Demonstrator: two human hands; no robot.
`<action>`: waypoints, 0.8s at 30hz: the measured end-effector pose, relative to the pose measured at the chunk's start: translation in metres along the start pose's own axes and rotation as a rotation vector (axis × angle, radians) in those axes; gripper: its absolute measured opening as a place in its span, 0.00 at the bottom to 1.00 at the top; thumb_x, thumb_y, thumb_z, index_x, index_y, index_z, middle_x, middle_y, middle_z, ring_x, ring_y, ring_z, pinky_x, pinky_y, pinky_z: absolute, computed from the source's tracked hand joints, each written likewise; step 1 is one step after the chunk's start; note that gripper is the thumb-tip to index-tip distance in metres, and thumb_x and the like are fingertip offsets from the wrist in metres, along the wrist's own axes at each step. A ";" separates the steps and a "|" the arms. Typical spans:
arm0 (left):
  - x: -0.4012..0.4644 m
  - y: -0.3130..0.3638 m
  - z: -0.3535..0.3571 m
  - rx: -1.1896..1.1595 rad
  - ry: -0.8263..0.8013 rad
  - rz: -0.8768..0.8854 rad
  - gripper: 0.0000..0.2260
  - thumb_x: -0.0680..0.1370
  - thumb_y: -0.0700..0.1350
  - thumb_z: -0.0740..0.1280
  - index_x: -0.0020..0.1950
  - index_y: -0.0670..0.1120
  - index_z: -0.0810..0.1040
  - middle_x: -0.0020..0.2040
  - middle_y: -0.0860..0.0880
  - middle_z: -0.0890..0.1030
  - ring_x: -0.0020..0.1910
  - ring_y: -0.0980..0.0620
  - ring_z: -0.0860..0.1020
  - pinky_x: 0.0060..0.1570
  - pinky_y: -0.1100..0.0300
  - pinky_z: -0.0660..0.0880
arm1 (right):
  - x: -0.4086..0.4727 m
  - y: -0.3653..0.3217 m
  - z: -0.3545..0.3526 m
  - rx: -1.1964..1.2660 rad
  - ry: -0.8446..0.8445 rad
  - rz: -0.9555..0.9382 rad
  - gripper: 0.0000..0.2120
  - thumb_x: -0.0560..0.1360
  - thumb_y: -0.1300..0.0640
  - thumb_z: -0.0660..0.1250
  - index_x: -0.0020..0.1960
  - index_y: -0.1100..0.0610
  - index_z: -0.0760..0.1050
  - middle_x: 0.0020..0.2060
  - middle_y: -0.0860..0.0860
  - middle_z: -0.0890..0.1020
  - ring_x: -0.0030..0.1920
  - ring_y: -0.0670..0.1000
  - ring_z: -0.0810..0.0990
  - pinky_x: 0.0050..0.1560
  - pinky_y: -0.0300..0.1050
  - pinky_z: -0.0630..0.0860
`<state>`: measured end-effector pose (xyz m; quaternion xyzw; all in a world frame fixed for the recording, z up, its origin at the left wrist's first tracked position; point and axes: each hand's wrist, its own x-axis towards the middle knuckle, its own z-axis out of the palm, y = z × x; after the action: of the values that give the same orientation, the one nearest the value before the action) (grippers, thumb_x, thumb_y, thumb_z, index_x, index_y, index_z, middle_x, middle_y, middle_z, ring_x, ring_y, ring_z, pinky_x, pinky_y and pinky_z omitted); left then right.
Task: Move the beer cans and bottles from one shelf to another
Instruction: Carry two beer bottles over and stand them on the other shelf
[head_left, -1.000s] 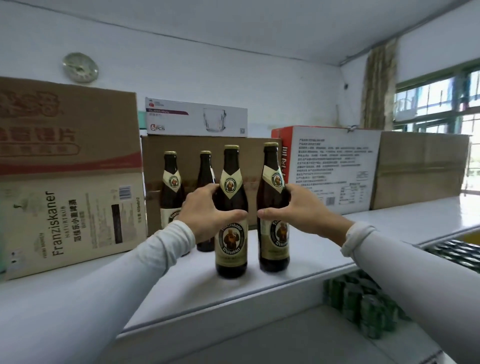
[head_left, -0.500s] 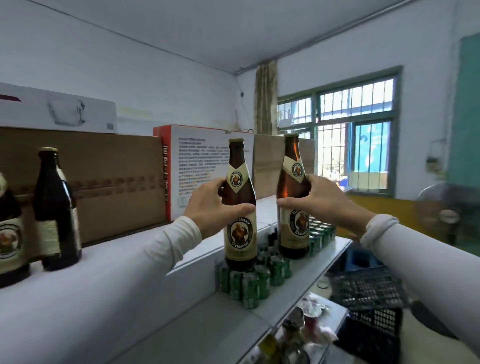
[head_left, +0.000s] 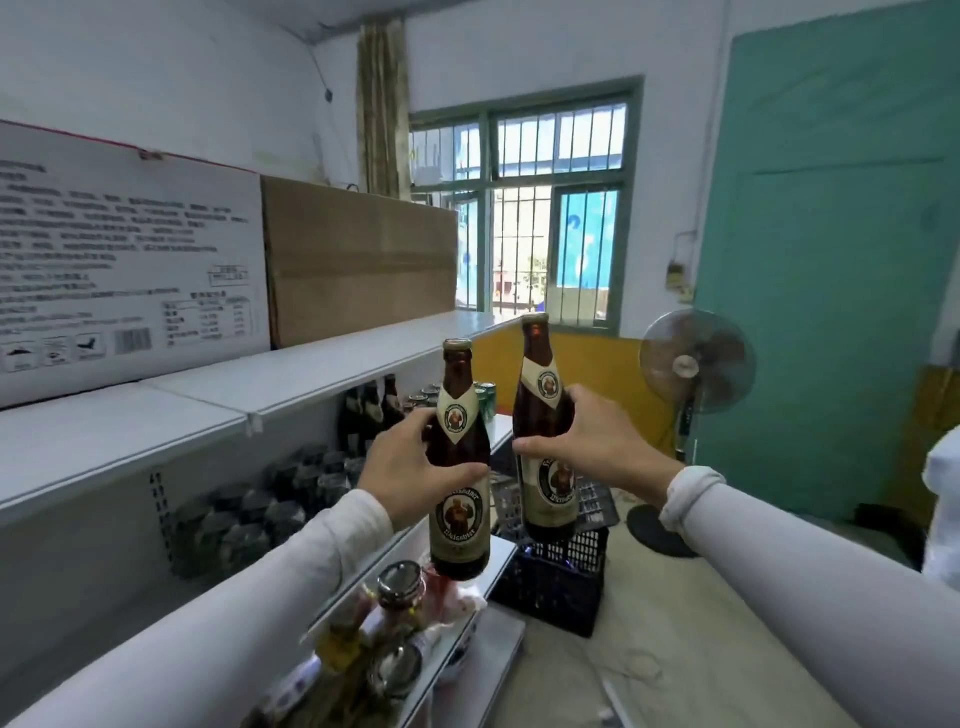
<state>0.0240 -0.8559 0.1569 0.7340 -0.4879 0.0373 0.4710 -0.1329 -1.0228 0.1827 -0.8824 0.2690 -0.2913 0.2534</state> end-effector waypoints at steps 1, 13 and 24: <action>0.004 -0.003 0.014 0.005 -0.001 -0.005 0.28 0.63 0.55 0.79 0.59 0.50 0.76 0.49 0.56 0.81 0.49 0.56 0.78 0.51 0.60 0.75 | 0.005 0.015 0.002 -0.012 0.006 0.011 0.35 0.58 0.31 0.75 0.55 0.50 0.72 0.48 0.45 0.80 0.48 0.48 0.79 0.51 0.52 0.80; 0.074 -0.130 0.125 0.045 -0.042 -0.135 0.33 0.61 0.58 0.77 0.63 0.54 0.72 0.54 0.55 0.82 0.51 0.54 0.79 0.55 0.54 0.77 | 0.107 0.134 0.101 -0.025 -0.102 0.064 0.30 0.62 0.34 0.76 0.55 0.48 0.71 0.47 0.41 0.79 0.48 0.45 0.79 0.49 0.47 0.78; 0.164 -0.233 0.149 0.011 0.055 -0.339 0.33 0.61 0.54 0.80 0.63 0.50 0.72 0.54 0.54 0.80 0.51 0.56 0.77 0.55 0.63 0.73 | 0.247 0.165 0.178 0.024 -0.216 0.004 0.33 0.63 0.38 0.78 0.60 0.52 0.72 0.52 0.47 0.81 0.52 0.50 0.79 0.54 0.49 0.78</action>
<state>0.2235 -1.0573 0.0061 0.8071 -0.3437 -0.0197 0.4796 0.0984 -1.2447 0.0510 -0.9050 0.2383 -0.1973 0.2919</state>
